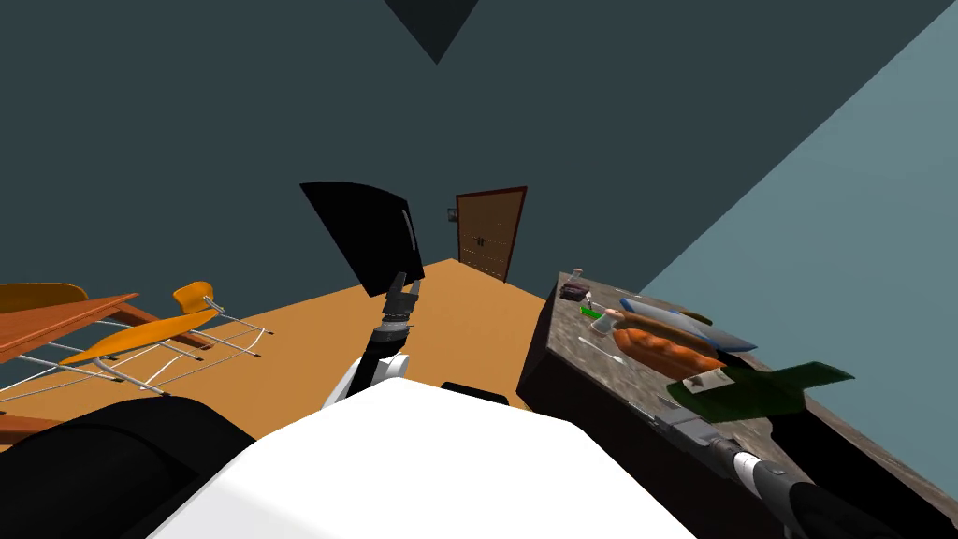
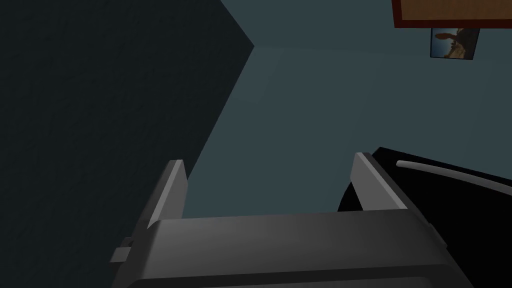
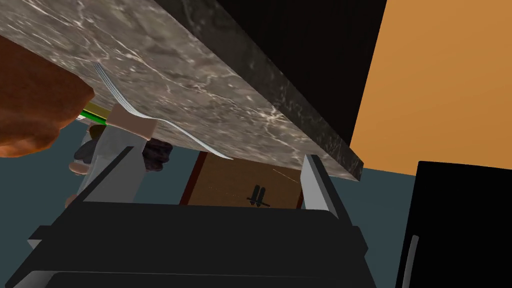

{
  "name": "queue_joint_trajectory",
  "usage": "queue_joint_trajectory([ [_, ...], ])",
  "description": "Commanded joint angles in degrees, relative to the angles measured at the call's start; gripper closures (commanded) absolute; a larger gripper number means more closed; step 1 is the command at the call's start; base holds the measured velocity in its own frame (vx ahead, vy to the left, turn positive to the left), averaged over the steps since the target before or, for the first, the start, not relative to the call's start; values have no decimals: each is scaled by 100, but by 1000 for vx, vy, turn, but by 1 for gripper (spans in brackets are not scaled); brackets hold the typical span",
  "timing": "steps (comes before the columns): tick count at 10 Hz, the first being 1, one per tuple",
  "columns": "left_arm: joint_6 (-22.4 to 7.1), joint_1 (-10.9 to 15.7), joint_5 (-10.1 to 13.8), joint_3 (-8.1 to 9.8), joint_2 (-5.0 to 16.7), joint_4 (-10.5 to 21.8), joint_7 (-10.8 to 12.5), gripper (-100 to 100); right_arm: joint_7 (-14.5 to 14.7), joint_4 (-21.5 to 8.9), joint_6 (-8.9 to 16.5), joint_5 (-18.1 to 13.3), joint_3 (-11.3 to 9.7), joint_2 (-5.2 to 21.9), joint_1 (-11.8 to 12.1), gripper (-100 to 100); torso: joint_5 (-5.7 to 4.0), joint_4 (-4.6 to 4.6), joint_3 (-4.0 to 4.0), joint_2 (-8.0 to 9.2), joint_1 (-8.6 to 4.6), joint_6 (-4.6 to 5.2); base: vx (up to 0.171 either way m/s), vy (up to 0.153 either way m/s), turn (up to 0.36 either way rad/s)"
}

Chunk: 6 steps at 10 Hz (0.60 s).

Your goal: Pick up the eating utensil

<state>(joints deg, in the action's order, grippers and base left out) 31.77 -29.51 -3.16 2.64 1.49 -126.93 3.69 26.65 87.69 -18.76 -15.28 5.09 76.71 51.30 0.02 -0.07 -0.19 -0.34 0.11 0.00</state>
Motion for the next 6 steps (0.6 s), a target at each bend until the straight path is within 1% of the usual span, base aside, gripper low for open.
queue_joint_trajectory([
  [1,0,0,0,0,0,0,0,0,43,-250,-121,-163,-54,260,65,-100,0,0,0,0,0,0,78,27,147],
  [2,0,1,0,0,0,0,0,0,76,-398,-202,-303,-113,433,114,-100,0,0,0,-1,2,-4,91,40,246],
  [3,0,1,0,-1,0,0,0,0,76,-429,-202,-303,-113,439,114,-100,1,-1,-4,-6,6,-6,75,20,69],
  [4,0,0,0,0,0,0,0,0,106,-600,-284,-439,-176,600,159,-100,1,0,0,0,2,2,87,11,108],
  [6,0,0,0,0,0,0,0,0,155,-911,-448,-697,-311,870,241,-100,0,-4,-9,-17,1,-7,136,14,238],
])
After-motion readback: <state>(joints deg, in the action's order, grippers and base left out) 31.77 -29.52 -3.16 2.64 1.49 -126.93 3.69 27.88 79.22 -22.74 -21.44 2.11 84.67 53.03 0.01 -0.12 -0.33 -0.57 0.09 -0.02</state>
